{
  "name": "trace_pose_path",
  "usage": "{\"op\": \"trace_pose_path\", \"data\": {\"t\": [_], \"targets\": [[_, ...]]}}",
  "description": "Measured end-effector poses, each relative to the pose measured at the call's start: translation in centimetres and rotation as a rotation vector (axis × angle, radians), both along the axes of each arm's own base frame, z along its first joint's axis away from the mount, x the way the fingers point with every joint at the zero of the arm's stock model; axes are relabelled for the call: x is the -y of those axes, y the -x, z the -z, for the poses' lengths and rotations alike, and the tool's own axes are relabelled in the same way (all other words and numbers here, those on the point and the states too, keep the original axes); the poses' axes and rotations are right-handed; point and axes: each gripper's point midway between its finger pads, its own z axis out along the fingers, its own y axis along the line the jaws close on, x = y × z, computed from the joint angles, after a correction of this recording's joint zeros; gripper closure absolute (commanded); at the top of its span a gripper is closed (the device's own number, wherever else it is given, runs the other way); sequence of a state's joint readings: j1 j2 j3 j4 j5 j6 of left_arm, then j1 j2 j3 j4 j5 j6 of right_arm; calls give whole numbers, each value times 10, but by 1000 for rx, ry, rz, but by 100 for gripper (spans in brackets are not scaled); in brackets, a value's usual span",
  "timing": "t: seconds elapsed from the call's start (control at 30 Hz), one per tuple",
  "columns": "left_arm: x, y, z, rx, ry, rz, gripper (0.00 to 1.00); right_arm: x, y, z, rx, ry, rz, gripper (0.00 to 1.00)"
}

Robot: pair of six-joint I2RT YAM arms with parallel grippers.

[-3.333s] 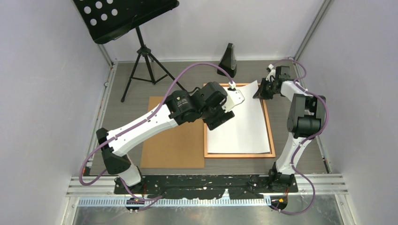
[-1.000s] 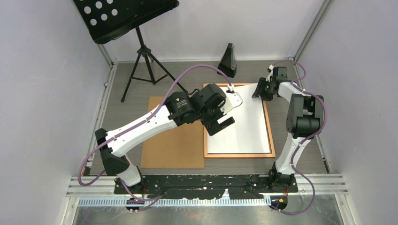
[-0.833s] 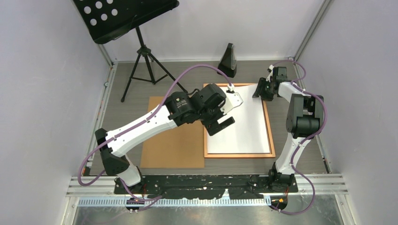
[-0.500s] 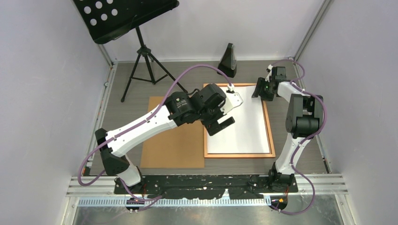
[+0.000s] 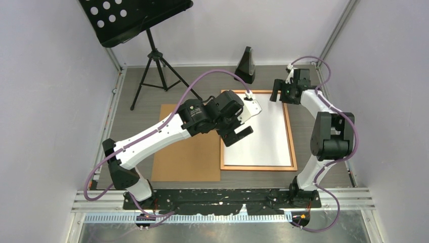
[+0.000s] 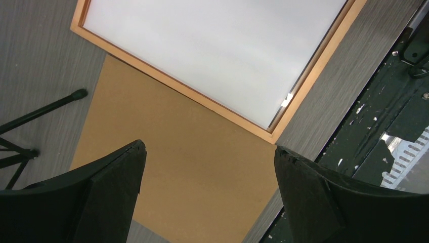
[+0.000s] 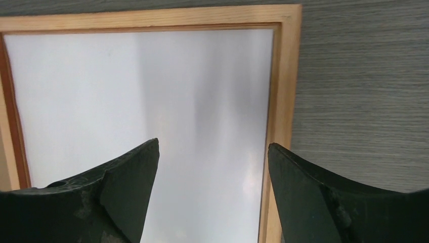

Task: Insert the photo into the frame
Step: Turn over the photo from the photo frame.

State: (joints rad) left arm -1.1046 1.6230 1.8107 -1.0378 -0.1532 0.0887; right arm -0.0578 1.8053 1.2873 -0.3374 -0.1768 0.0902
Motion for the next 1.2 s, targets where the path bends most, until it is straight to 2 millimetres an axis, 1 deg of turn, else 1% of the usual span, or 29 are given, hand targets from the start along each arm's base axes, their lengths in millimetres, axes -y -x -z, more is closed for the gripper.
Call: {"op": "trace_pose_path", "data": {"t": [0.1, 0.23, 0.27, 0.33, 0.4, 0.5, 0.6, 0.67, 0.7, 0.73, 0.8, 0.87, 0.9, 0.93, 1.0, 1.13, 1.2], "targets": [[0, 0, 0, 1, -1, -1, 3, -16, 7, -7, 20, 10, -64, 15], [-3, -2, 0, 12, -6, -8, 2, -44, 23, -5, 25, 20, -162, 15], [-6, -2, 0, 16, -9, -11, 1, -48, 28, -2, 21, 26, -181, 15], [-13, -4, 2, 23, -14, -21, 0, -62, 42, 3, 11, 36, -237, 15], [-26, -7, 4, 29, -22, -35, 0, -73, 56, 7, -2, 45, -291, 15], [-53, -17, 9, 27, -29, -90, 0, -87, 69, 2, 14, 64, -361, 15], [-91, -33, 15, 15, -30, -186, 0, -109, 80, -13, 64, 92, -448, 14], [-118, -43, 19, 5, -28, -259, 0, -128, 87, -25, 103, 101, -510, 14], [-131, -47, 21, 1, -26, -295, 0, -144, 92, -31, 127, 103, -555, 14], [-143, -50, 23, -5, -24, -329, 0, -154, 96, -34, 139, 101, -583, 14], [-170, -53, 31, -20, -25, -398, 0, -180, 106, -39, 164, 97, -656, 14], [-192, -52, 38, -37, -24, -453, 0, -204, 118, -38, 168, 92, -723, 14], [-201, -52, 41, -48, -20, -480, 0, -211, 122, -37, 167, 91, -744, 14], [-210, -52, 43, -60, -14, -506, 0, -224, 128, -36, 164, 90, -779, 14], [-224, -52, 49, -93, 7, -553, 0, -248, 133, -34, 161, 85, -833, 14], [-246, -55, 58, -164, 58, -643, 0, -291, 140, -22, 141, 75, -917, 15], [-254, -57, 62, -190, 78, -679, 0, -307, 145, -15, 121, 62, -942, 16]]}}
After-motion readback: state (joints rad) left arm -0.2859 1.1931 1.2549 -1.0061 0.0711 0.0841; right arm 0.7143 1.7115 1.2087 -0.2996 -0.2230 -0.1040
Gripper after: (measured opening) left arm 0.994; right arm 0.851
